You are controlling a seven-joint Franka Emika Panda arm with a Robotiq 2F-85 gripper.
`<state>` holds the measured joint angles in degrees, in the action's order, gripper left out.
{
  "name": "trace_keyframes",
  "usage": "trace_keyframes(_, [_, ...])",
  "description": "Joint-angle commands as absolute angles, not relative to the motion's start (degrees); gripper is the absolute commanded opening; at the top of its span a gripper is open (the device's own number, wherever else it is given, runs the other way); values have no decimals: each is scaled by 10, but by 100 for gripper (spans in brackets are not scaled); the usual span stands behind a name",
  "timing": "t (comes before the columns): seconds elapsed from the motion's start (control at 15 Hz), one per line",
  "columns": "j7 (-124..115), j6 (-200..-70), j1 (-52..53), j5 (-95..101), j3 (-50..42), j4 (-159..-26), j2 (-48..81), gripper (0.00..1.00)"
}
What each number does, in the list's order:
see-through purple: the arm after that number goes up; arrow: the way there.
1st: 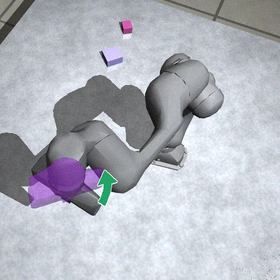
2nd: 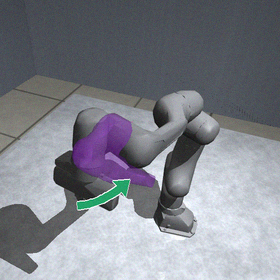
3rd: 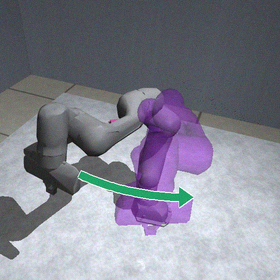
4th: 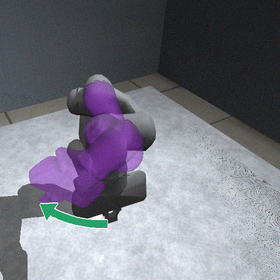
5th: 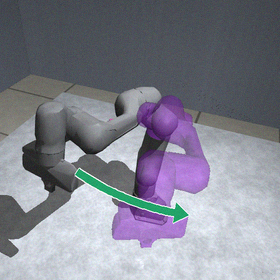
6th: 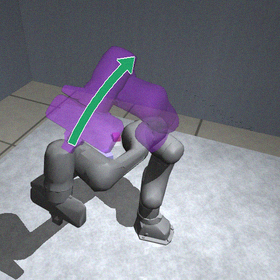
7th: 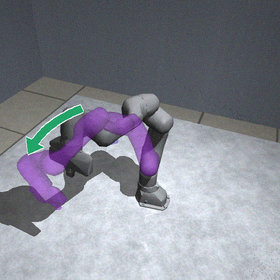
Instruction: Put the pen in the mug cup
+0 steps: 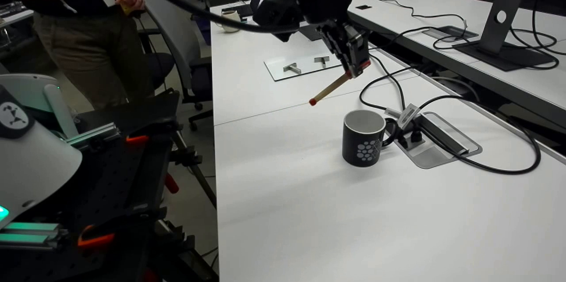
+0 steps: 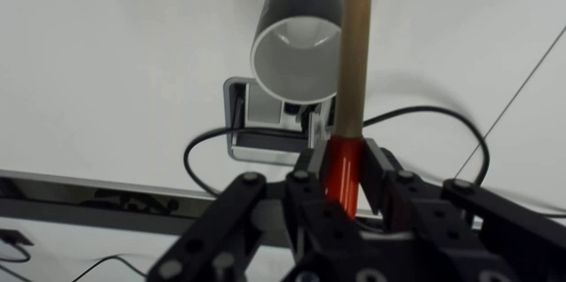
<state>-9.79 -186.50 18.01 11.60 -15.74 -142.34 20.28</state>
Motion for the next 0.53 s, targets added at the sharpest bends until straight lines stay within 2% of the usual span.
trace_keyframes(0.0, [-137, -1989, 316, 56, -287, -1414, 260, 8])
trace_keyframes(0.13, [-141, -2056, 373, -19, -323, -1407, 305, 8])
trace_keyframes(0.2, [-128, -1993, 417, -68, -348, -1367, 285, 8])
trace_keyframes(0.47, [-153, -1981, 543, -181, -426, -1308, 356, 8])
